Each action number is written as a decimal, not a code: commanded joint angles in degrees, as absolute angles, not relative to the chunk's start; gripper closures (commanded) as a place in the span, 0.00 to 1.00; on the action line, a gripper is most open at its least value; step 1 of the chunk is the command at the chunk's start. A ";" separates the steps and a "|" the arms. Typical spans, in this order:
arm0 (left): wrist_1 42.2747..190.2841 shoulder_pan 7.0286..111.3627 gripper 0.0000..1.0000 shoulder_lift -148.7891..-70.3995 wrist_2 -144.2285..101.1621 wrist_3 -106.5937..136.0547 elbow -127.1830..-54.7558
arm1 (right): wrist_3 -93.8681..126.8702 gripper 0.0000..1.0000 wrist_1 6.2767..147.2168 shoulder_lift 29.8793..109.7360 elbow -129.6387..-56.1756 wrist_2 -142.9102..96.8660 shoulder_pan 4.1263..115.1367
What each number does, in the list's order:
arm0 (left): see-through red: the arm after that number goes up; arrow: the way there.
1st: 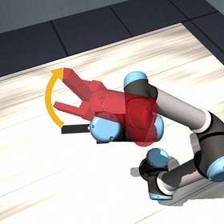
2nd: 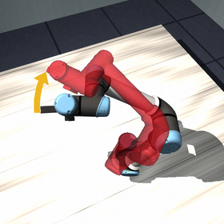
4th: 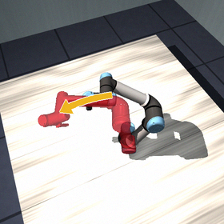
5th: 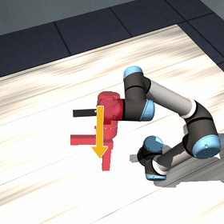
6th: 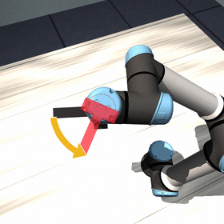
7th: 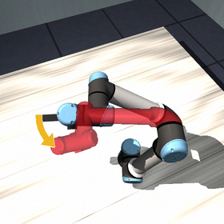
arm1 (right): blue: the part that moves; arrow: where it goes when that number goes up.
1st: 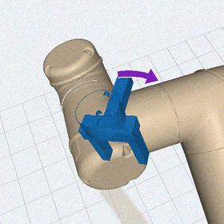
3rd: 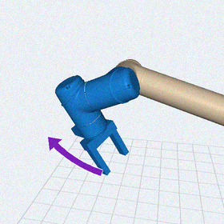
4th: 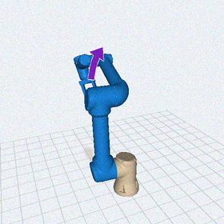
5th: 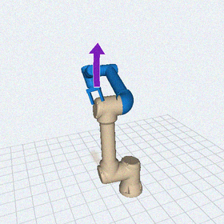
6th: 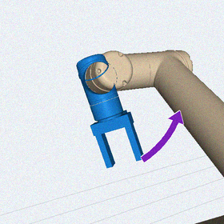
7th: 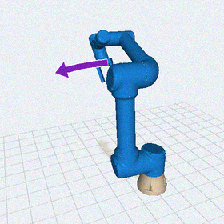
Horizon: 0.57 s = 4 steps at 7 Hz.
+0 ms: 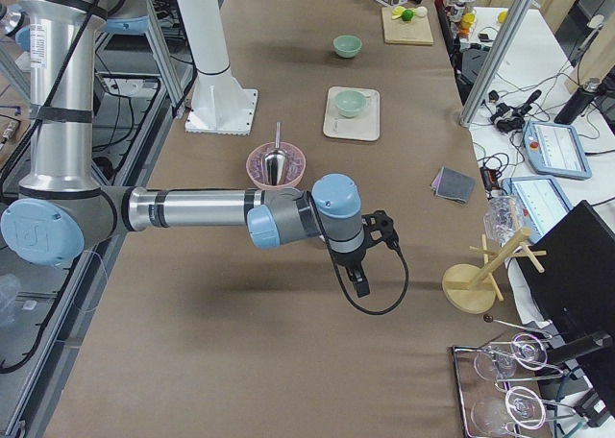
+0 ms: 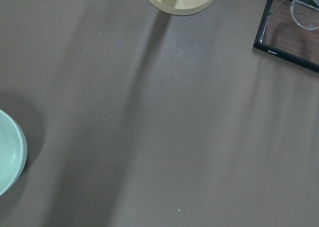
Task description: Stack green bowls together
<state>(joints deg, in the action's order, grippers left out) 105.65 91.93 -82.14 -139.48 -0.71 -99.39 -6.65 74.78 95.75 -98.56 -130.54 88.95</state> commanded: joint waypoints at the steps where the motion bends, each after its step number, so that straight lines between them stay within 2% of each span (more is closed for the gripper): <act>1: 112.64 91.50 0.01 -80.17 -139.66 0.60 -99.32 | -5.27 0.00 72.69 95.80 -98.43 -132.69 88.86; 4: 113.03 88.77 0.01 -80.95 -139.48 7.38 -99.58 | 10.58 0.00 66.92 94.40 -98.09 -135.98 79.06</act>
